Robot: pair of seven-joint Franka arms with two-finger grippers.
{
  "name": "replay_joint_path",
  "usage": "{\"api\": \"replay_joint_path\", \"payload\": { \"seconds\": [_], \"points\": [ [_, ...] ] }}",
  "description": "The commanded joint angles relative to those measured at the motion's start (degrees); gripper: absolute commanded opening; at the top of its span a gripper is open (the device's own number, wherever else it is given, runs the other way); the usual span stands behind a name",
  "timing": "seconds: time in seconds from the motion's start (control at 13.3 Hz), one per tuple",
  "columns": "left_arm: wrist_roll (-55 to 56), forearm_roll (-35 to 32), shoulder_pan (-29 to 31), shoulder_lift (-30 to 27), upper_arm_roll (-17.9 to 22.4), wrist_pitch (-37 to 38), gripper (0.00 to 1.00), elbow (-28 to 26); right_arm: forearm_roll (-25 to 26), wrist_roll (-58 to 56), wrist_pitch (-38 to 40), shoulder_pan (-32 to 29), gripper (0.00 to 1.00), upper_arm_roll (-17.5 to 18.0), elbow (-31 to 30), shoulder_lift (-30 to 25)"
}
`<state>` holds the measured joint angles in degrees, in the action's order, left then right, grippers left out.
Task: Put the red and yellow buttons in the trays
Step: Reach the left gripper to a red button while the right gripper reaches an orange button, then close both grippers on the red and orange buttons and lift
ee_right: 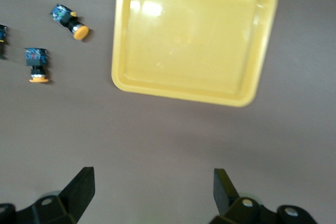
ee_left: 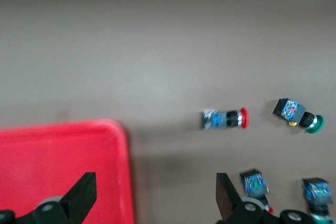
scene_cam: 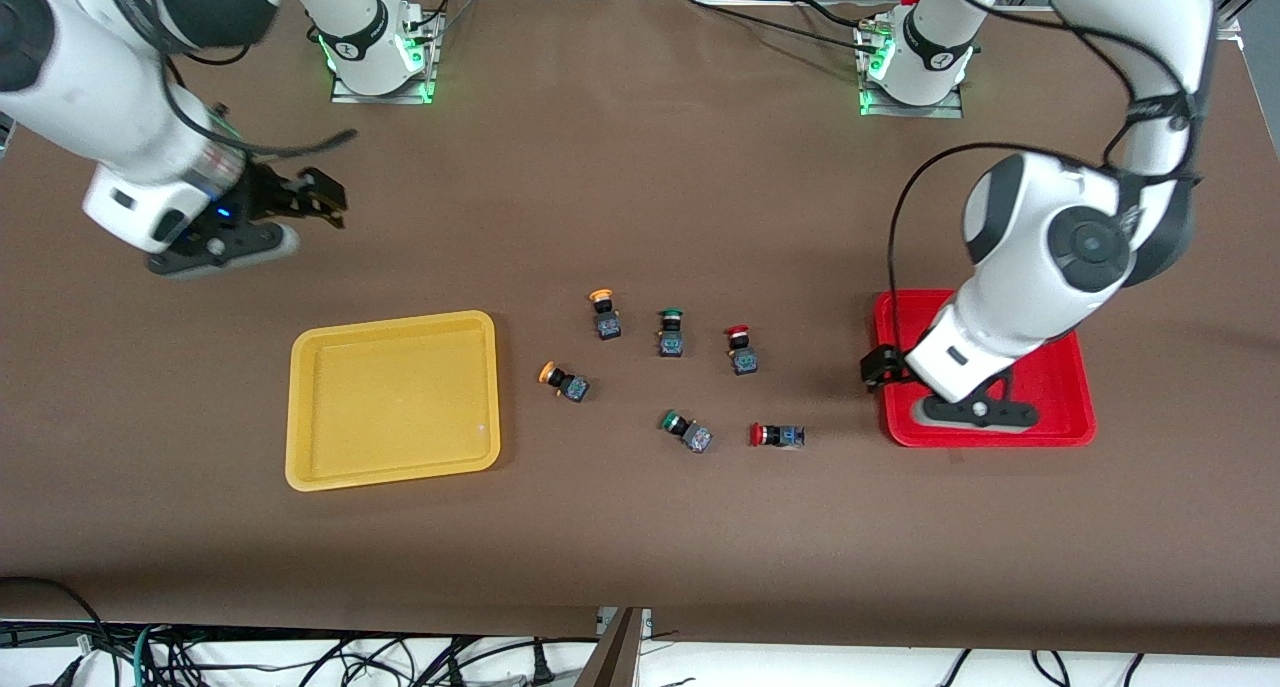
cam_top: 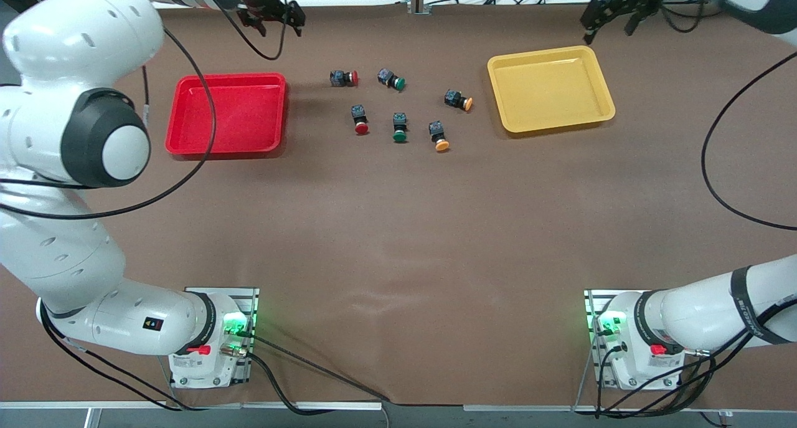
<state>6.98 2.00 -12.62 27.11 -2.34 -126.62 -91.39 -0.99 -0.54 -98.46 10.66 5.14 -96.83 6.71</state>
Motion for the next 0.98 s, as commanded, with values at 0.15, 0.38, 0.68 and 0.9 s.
{"api": "replay_joint_path", "payload": {
  "seconds": [0.15, 0.38, 0.68, 0.9],
  "points": [
    [-15.22, 0.54, -3.62, 10.42, 0.32, -7.07, 1.0, 4.65, -0.85, -0.25, -16.9, 7.25, 1.0, 0.4, 1.65, 13.75],
    [4.71, 0.11, -8.55, 6.73, 0.06, -3.2, 1.0, -0.54, -0.42, -0.95, -28.78, 14.2, 1.0, 0.4, 5.67, 24.02],
    [16.57, -0.07, -12.51, 9.1, 0.14, -3.72, 1.0, -2.99, 1.6, -5.16, -37.13, 18.52, 1.0, 0.23, 13.25, 35.99],
    [18.15, -0.07, -14.26, 11.03, 0.05, -4.95, 1.0, -3.8, 3.19, -9.47, -40.93, 18.43, 1.0, 0.14, 13.34, 38.99]
  ]
}}
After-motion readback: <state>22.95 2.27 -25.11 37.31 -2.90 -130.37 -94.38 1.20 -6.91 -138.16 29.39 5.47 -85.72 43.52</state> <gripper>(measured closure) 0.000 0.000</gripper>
